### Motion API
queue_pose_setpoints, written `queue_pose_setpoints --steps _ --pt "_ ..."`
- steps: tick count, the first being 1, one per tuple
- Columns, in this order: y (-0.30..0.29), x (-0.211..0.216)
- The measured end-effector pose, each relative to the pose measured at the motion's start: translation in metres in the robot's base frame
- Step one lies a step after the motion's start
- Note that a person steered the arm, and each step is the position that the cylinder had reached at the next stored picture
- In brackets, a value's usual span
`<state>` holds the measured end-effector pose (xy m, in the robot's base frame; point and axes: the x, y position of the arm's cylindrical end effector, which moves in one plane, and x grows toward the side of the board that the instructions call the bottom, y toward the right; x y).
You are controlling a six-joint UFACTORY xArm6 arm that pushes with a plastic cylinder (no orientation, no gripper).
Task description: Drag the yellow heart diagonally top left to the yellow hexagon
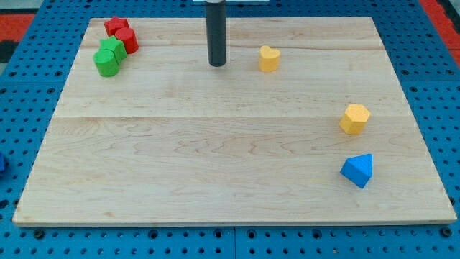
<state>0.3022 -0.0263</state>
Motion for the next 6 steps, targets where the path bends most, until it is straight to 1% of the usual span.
queue_pose_setpoints --steps 1,2,3,4,5,6 --pt "0.06 -0.022" --pt "0.124 -0.014" --pt "0.184 0.006" --pt "0.151 -0.027" --pt "0.103 -0.055" --pt "0.123 0.013"
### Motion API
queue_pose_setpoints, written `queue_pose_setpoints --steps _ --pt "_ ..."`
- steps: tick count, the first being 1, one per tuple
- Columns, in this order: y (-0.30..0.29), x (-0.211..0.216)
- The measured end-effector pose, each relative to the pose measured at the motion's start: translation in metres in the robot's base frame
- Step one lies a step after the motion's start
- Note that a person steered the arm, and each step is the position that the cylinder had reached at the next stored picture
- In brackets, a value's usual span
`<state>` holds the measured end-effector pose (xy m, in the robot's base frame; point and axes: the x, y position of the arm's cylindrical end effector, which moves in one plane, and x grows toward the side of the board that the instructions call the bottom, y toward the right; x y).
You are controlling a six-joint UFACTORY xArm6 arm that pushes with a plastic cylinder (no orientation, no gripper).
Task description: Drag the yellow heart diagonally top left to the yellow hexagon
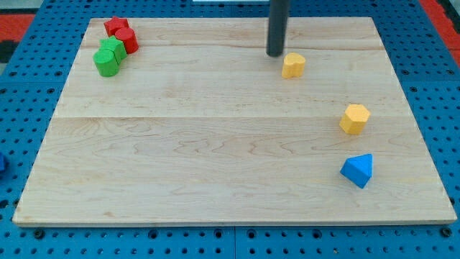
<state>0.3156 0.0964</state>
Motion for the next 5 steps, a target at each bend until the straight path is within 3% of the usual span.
queue_pose_setpoints --steps 2,3,4,5 --pt "0.106 0.036" --pt "0.024 -0.017" --pt "-0.005 0.012" --pt "0.04 0.036"
